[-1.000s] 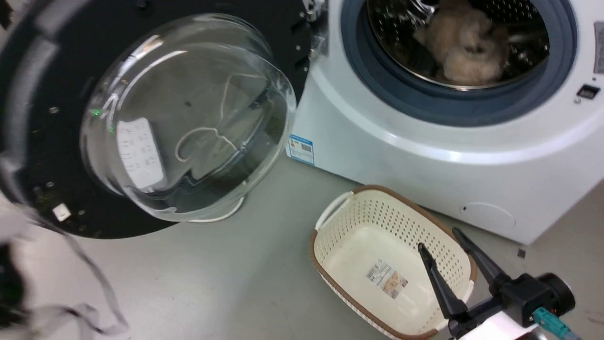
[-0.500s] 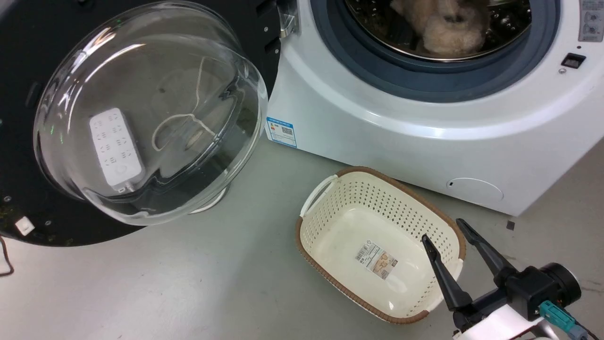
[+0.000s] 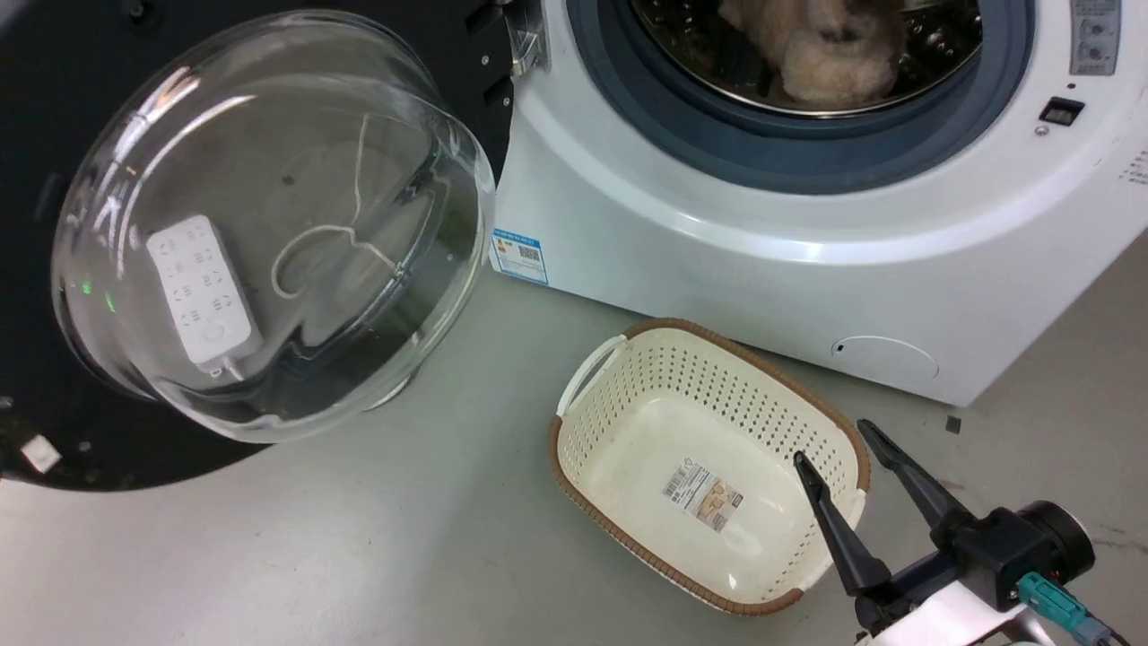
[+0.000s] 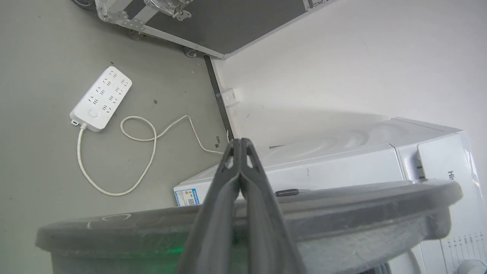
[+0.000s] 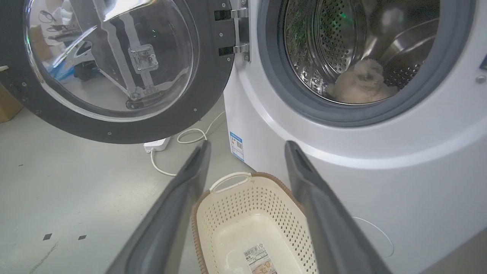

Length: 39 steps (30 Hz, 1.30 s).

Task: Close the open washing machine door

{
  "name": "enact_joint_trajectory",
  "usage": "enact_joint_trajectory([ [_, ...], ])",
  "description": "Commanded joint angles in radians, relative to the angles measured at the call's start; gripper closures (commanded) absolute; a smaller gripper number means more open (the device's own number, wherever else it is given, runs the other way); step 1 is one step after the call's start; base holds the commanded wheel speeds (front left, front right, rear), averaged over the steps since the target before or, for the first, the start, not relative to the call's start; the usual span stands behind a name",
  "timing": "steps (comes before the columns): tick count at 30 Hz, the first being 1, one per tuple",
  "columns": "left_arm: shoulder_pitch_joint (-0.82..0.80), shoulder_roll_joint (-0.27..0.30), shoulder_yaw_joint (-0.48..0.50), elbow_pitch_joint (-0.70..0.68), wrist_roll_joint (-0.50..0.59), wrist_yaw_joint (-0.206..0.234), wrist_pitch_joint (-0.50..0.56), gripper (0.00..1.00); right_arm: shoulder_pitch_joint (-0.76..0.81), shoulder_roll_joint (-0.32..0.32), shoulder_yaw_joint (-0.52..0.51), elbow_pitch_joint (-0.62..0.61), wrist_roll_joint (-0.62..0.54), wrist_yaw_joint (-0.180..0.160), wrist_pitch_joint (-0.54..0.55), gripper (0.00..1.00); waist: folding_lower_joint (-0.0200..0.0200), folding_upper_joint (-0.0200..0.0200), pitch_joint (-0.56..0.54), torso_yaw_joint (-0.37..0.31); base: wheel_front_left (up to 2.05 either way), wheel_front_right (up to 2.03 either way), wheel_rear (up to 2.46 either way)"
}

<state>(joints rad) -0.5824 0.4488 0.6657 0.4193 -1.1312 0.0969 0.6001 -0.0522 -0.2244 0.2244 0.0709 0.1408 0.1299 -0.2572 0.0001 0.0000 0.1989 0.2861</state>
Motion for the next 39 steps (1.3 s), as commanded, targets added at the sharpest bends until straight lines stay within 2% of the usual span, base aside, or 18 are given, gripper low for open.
enact_joint_trajectory([
  [1, 0.035, -0.023, -0.010, -0.015, -0.023, -0.020, 0.043, 1.00, -0.010, 0.004, 0.001, 0.004, 0.005, 0.001, -0.005, 0.00, -0.0001, 0.0000, -0.007, -0.005, 0.00, 0.00, 0.00],
  [5, 0.114, -0.062, -0.025, -0.093, -0.078, -0.044, 0.157, 1.00, -0.009, 0.019, -0.006, 0.009, 0.005, 0.001, -0.005, 0.00, -0.0001, 0.0000, -0.027, -0.010, 0.00, 0.00, 0.00],
  [8, 0.161, -0.118, -0.037, -0.162, -0.121, -0.033, 0.220, 1.00, 0.000, 0.030, -0.028, 0.021, 0.007, 0.001, -0.005, 0.00, -0.0001, 0.0000, -0.051, -0.002, 0.00, 0.00, 0.00],
  [9, 0.161, -0.118, -0.037, -0.162, -0.121, -0.033, 0.220, 1.00, 0.000, 0.030, -0.028, 0.021, 0.007, 0.001, -0.005, 0.00, -0.0001, 0.0000, -0.051, -0.002, 0.00, 0.00, 0.00],
  [11, 0.216, -0.172, -0.069, -0.232, -0.146, -0.026, 0.280, 1.00, 0.003, 0.042, -0.041, 0.034, 0.003, 0.001, -0.005, 0.00, -0.0001, 0.0000, -0.076, 0.003, 0.00, 0.00, 0.00],
  [12, 0.216, -0.172, -0.069, -0.232, -0.146, -0.026, 0.280, 1.00, 0.003, 0.042, -0.041, 0.034, 0.003, 0.001, -0.005, 0.00, -0.0001, 0.0000, -0.076, 0.003, 0.00, 0.00, 0.00],
  [13, 0.250, -0.208, -0.089, -0.276, -0.166, -0.020, 0.318, 1.00, 0.004, 0.052, -0.048, 0.039, 0.000, 0.001, -0.005, 0.00, -0.0001, 0.0000, -0.096, 0.003, 0.00, 0.00, 0.00],
  [14, 0.250, -0.208, -0.089, -0.276, -0.166, -0.020, 0.318, 1.00, 0.004, 0.052, -0.048, 0.039, 0.000, 0.001, -0.005, 0.00, -0.0001, 0.0000, -0.096, 0.003, 0.00, 0.00, 0.00],
  [15, 0.284, -0.242, -0.111, -0.319, -0.184, -0.014, 0.356, 1.00, 0.005, 0.061, -0.057, 0.044, -0.003, 0.001, -0.005, 0.00, -0.0001, 0.0000, -0.110, 0.002, 0.00, 0.00, 0.00],
  [16, 0.284, -0.242, -0.111, -0.319, -0.184, -0.014, 0.356, 1.00, 0.005, 0.061, -0.057, 0.044, -0.003, 0.001, -0.005, 0.00, -0.0001, 0.0000, -0.110, 0.002, 0.00, 0.00, 0.00],
  [22, 0.380, -0.333, -0.184, -0.430, -0.211, -0.004, 0.427, 1.00, 0.006, 0.080, -0.088, 0.053, -0.014, 0.001, -0.005, 0.00, -0.0001, 0.0000, -0.142, -0.019, 0.00, 0.00, 0.00],
  [26, 0.440, -0.373, -0.259, -0.488, -0.209, 0.008, 0.445, 1.00, 0.010, 0.084, -0.105, 0.056, -0.020, 0.001, -0.005, 0.00, -0.0001, 0.0000, -0.146, -0.045, 0.00, 0.00, 0.00],
  [31, 0.510, -0.394, -0.367, -0.542, -0.233, 0.025, 0.436, 1.00, 0.007, 0.081, -0.118, 0.057, -0.023, 0.001, -0.005, 0.00, -0.0001, 0.0000, -0.138, -0.101, 0.00, 0.00, 0.00],
  [39, 0.572, -0.398, -0.568, -0.569, -0.345, 0.012, 0.324, 1.00, -0.002, 0.066, -0.129, 0.055, -0.024, 0.001, -0.005, 0.00, -0.0001, 0.0000, -0.101, -0.219, 0.00, 0.00, 0.00],
])
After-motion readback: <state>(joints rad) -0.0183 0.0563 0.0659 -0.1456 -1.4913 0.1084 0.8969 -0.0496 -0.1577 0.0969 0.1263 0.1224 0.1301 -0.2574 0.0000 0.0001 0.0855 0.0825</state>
